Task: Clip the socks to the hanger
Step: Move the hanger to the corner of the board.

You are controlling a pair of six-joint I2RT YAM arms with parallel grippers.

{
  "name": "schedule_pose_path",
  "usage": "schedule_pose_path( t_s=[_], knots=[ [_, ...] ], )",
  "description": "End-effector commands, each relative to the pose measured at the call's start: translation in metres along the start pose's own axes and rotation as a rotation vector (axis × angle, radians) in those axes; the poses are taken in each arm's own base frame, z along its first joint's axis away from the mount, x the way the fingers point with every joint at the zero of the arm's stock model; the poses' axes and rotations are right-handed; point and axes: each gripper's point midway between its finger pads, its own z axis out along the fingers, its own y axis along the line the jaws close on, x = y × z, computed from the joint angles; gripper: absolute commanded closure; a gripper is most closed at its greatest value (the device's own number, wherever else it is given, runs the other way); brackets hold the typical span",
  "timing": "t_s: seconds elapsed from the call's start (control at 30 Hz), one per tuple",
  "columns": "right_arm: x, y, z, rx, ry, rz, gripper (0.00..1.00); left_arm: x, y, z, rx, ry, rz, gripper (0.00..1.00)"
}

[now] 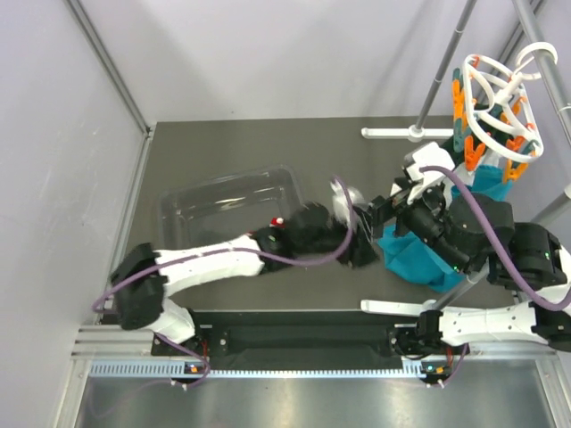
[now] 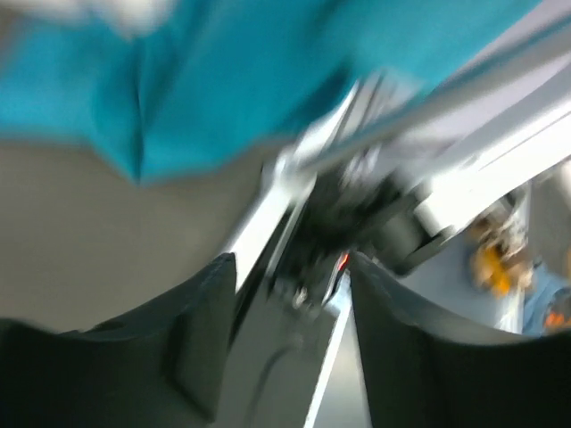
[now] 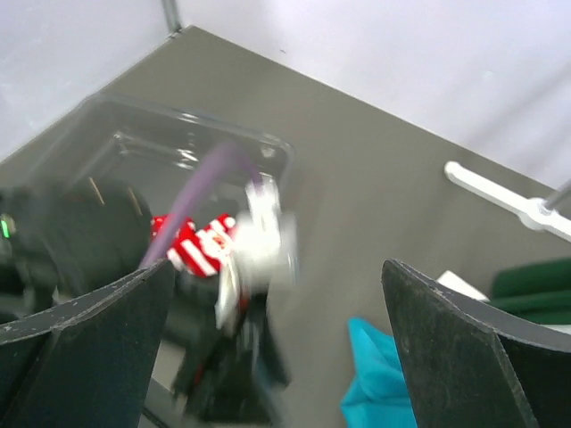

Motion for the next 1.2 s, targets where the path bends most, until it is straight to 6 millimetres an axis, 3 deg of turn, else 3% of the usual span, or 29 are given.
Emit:
schedule_pose_path(
  t_s=[0.0, 0.07, 0.13, 0.17, 0.27, 0.6, 0.7, 0.77, 1.0, 1.17],
  knots=[
    [-0.013, -0.035, -0.022, 0.080, -0.083, 0.095, 0.00, 0.099, 0.010, 0.015, -0.123, 0.266, 0.089, 0.40],
    [-0.013, -0.040, -0.028, 0.074, -0.097, 0.118, 0.00, 0.131, 0.026, 0.025, -0.214, 0.303, 0.167, 0.37],
    [-0.011, -0.043, -0.031, 0.073, -0.101, 0.136, 0.00, 0.151, 0.031, 0.030, -0.217, 0.336, 0.228, 0.35],
    [-0.010, -0.045, -0.033, 0.074, -0.104, 0.142, 0.00, 0.159, 0.043, 0.035, -0.252, 0.341, 0.259, 0.35],
    [-0.011, -0.052, -0.042, 0.065, -0.120, 0.175, 0.00, 0.174, 0.050, 0.049, -0.243, 0.359, 0.363, 0.30],
    [0.002, -0.049, -0.042, 0.051, -0.097, 0.182, 0.00, 0.174, 0.061, 0.091, -0.263, 0.373, 0.539, 0.25],
    [0.003, -0.048, -0.042, 0.046, -0.096, 0.187, 0.00, 0.179, 0.061, 0.101, -0.246, 0.392, 0.577, 0.25],
    [0.004, -0.047, -0.041, 0.043, -0.093, 0.187, 0.00, 0.193, 0.069, 0.100, -0.249, 0.453, 0.597, 0.25],
    [0.006, -0.046, -0.042, 0.038, -0.096, 0.199, 0.00, 0.210, 0.068, 0.104, -0.241, 0.491, 0.627, 0.29],
    [0.005, -0.045, -0.041, 0.031, -0.099, 0.200, 0.00, 0.211, 0.078, 0.111, -0.285, 0.493, 0.642, 0.43]
  ],
)
